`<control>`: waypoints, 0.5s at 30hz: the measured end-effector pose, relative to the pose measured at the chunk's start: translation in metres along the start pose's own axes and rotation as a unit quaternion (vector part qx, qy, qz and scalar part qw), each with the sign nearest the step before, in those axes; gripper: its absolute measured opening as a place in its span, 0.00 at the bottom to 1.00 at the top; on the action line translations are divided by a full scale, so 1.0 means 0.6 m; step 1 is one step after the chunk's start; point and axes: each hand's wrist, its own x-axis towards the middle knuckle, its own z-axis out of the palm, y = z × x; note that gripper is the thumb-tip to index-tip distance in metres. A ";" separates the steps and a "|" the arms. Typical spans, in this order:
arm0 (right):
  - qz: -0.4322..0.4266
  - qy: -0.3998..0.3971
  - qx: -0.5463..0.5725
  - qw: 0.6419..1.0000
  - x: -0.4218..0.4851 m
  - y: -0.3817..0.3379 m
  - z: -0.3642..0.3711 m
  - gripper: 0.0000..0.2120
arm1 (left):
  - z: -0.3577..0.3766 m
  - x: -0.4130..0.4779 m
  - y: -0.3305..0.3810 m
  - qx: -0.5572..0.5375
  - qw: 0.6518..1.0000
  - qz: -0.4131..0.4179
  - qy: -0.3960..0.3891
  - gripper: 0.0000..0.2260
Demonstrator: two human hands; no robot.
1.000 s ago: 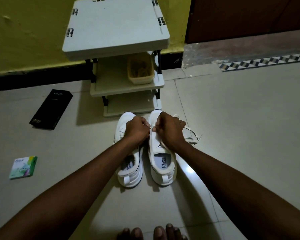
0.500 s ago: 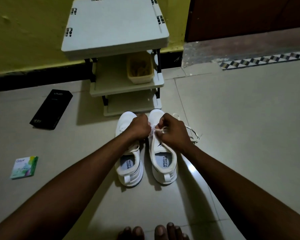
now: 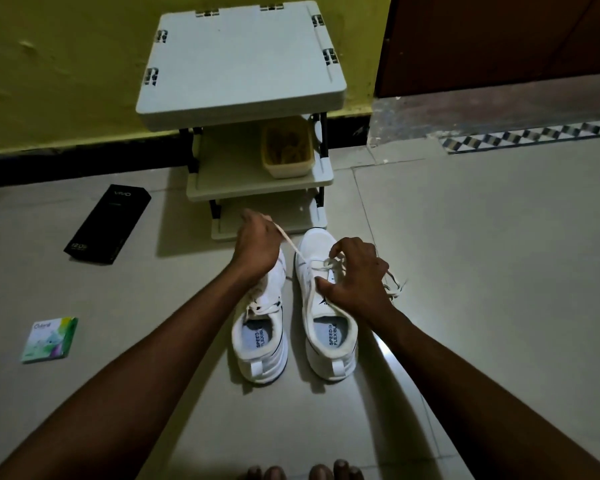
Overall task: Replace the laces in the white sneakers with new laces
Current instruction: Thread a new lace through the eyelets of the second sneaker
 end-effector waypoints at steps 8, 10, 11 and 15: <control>0.024 -0.006 -0.020 1.000 0.000 -0.008 0.004 0.24 | -0.027 -0.010 -0.025 0.196 0.939 0.261 -0.109 0.05; 0.019 -0.008 -0.033 0.999 0.000 -0.009 0.003 0.26 | -0.038 0.004 -0.012 0.310 0.883 0.307 -0.174 0.10; 0.020 -0.011 -0.036 0.999 0.000 -0.010 0.004 0.27 | -0.043 0.008 -0.001 0.355 0.856 0.317 -0.203 0.11; 0.035 -0.008 -0.039 0.999 -0.001 -0.008 0.006 0.30 | -0.056 0.028 0.009 0.339 0.868 0.305 -0.198 0.04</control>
